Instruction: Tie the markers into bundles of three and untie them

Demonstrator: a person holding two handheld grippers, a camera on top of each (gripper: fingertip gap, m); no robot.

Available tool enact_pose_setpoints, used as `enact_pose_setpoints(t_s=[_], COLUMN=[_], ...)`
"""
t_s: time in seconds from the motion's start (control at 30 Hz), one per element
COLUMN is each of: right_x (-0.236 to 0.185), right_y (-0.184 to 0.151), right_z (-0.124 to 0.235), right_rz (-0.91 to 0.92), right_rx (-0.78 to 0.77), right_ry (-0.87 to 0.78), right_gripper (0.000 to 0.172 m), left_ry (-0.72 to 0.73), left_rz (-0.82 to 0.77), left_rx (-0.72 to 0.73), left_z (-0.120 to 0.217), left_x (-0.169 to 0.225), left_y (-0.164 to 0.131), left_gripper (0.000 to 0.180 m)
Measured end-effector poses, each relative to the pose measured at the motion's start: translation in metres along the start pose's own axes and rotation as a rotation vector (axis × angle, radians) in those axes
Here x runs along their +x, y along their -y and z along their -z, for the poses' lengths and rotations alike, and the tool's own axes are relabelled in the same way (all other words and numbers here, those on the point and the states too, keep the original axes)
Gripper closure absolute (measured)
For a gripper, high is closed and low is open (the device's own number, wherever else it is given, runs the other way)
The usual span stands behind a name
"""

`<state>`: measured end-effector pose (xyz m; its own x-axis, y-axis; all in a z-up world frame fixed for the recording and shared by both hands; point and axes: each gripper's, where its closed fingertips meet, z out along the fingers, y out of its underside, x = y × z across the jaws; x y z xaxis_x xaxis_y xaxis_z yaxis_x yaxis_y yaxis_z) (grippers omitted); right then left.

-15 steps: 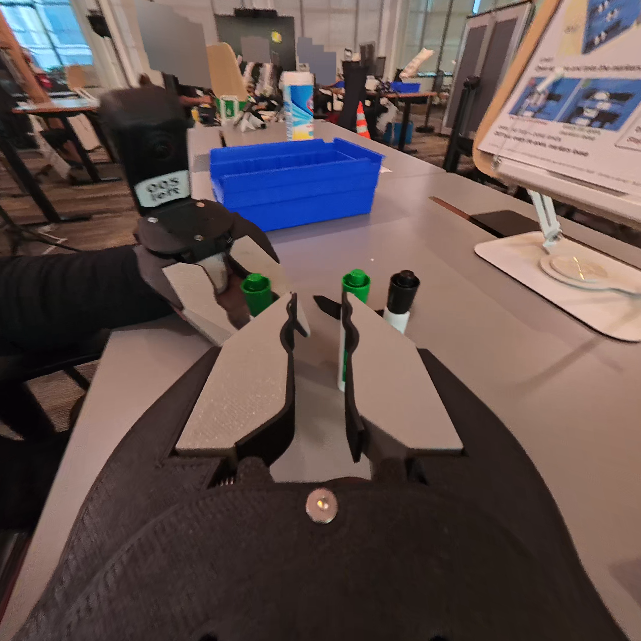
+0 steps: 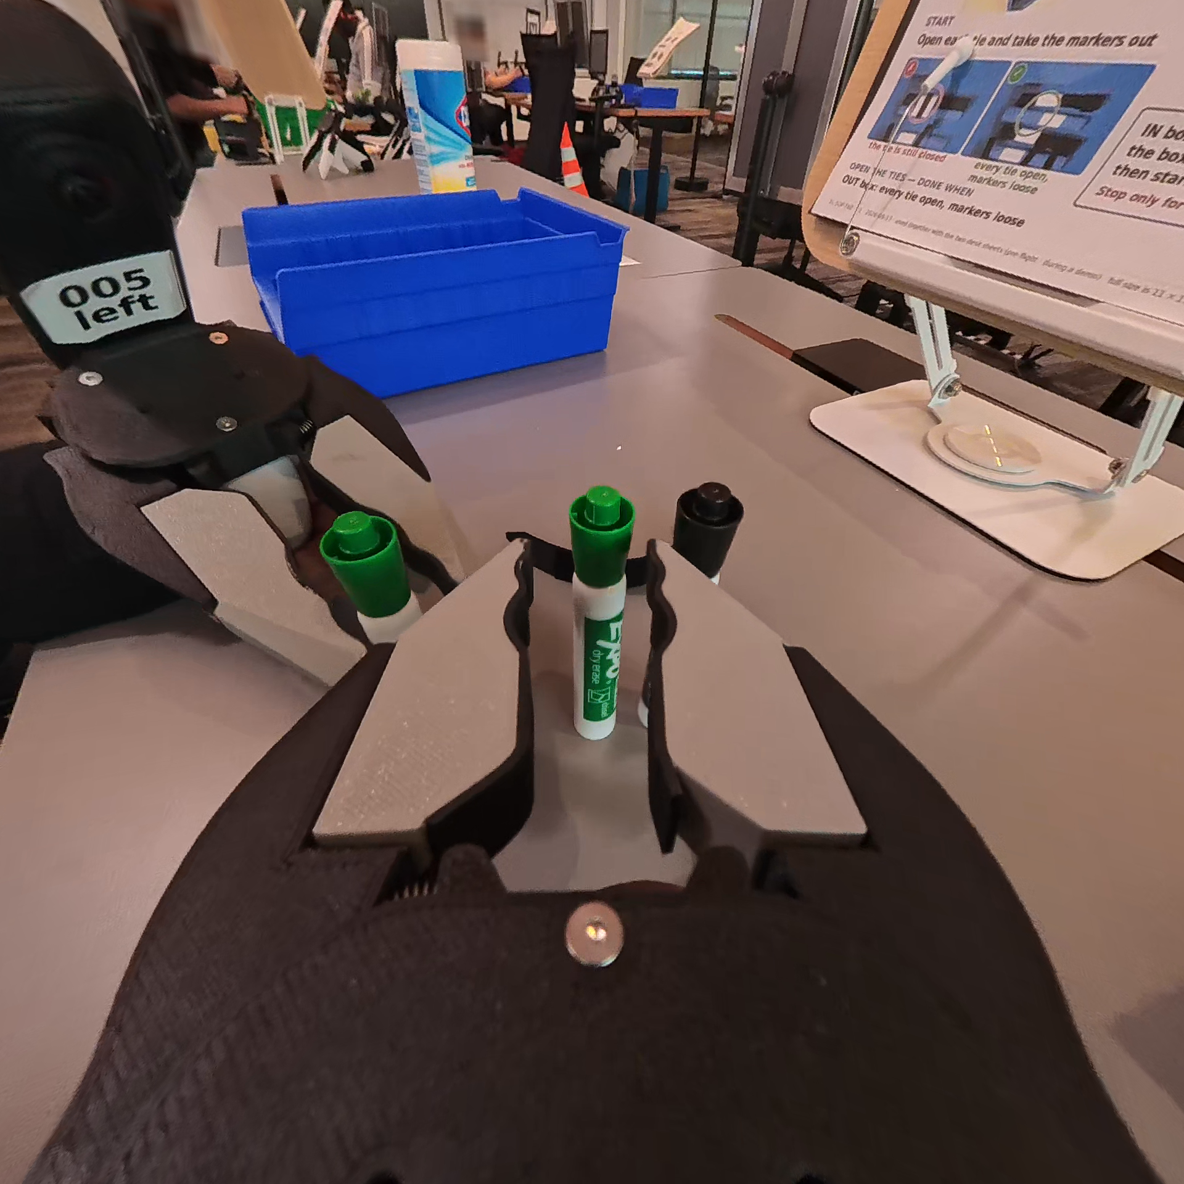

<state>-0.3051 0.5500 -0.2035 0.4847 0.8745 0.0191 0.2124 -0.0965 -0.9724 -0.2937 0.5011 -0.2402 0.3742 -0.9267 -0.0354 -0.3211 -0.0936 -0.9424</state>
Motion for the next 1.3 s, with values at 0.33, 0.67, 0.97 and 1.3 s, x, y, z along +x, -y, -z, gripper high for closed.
enact_pose_setpoints(t_s=[0.33,0.67,0.97,1.3], right_x=[-0.003,-0.017,-0.025,-0.043], right_y=[0.002,0.01,0.004,0.004], right_z=[0.012,0.03,0.023,0.015], right_rz=[0.028,-0.012,-0.011,-0.022], right_rx=[-0.021,0.032,0.016,0.02], right_ry=[0.012,0.147,0.171,0.242], right_gripper=[0.158,0.158,0.158,0.158], left_ry=[0.046,0.005,-0.027,-0.061], left_rz=[-0.037,-0.023,0.031,0.017], left_rx=[-0.011,-0.001,0.015,-0.001], left_z=[-0.001,-0.015,-0.01,0.001], left_x=[-0.013,-0.024,-0.023,-0.017], left_y=[-0.001,0.004,0.004,-0.002], left_gripper=[0.164,0.163,0.134,0.124])
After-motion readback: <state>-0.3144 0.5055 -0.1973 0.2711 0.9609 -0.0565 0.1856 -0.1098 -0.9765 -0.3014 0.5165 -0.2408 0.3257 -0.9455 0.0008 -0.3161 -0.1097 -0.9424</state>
